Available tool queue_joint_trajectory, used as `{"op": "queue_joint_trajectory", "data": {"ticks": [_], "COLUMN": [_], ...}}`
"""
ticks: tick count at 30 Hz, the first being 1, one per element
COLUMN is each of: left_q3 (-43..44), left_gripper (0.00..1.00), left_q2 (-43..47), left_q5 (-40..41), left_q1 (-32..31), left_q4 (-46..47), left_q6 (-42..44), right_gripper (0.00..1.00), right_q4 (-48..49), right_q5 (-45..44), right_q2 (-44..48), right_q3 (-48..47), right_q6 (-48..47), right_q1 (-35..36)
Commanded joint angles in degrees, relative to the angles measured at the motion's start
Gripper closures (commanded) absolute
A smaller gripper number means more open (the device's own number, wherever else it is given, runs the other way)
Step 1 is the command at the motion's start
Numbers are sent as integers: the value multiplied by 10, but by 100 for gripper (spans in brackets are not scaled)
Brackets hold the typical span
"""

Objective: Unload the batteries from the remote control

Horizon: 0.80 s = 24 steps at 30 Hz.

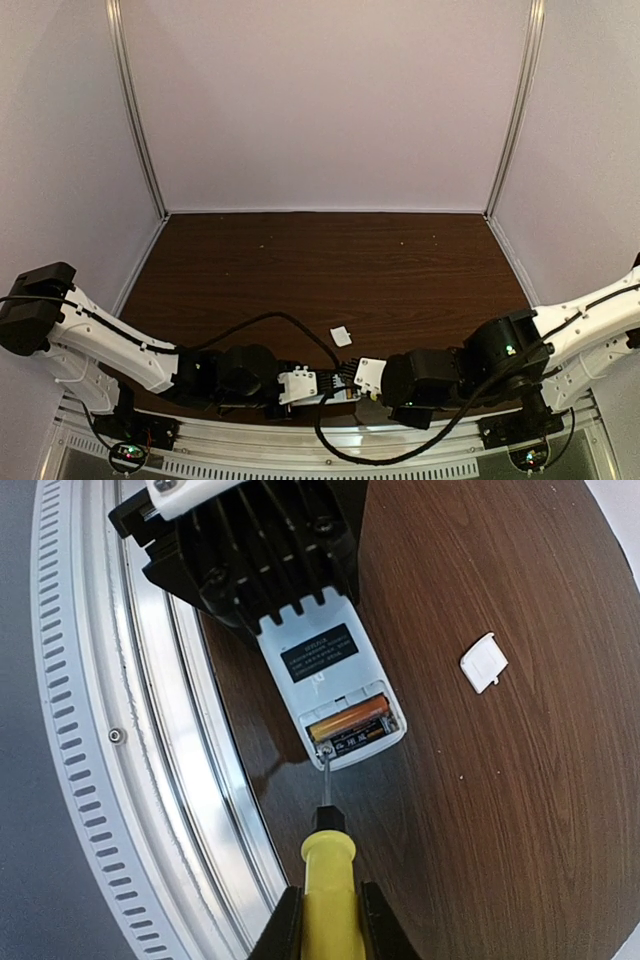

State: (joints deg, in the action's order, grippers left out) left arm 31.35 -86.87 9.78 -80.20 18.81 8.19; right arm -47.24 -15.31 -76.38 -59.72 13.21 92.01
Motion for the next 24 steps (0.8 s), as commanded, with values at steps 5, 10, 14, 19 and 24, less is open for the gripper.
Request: {"op": "queue_joint_trajectory", "data": {"ticks": [5,10,14,19,24], "left_q3": [13,13,14,18,23], "left_gripper": [100,100,100,100,100], "left_q2": [19,18,14,4,-10], "left_q5": [-14,-16,-20,-22,-23], "left_q1": [-1,-1,-1,-1,-1], "left_q4": [46,46,46,47,46], "left_q6": [-6,-6,-5,-4,-4], "right_gripper": [100,100,100,100,100], "right_q4": [4,15,24,34,51], "right_q5": [43,59,68,83,94], "right_q2": [-25,-40,-48,-64,-82], "right_q3": [0,5,7,7,8], "right_q6": [-11,-15,-21,-28,-36], "right_q1": [4,4,4,4,4]}}
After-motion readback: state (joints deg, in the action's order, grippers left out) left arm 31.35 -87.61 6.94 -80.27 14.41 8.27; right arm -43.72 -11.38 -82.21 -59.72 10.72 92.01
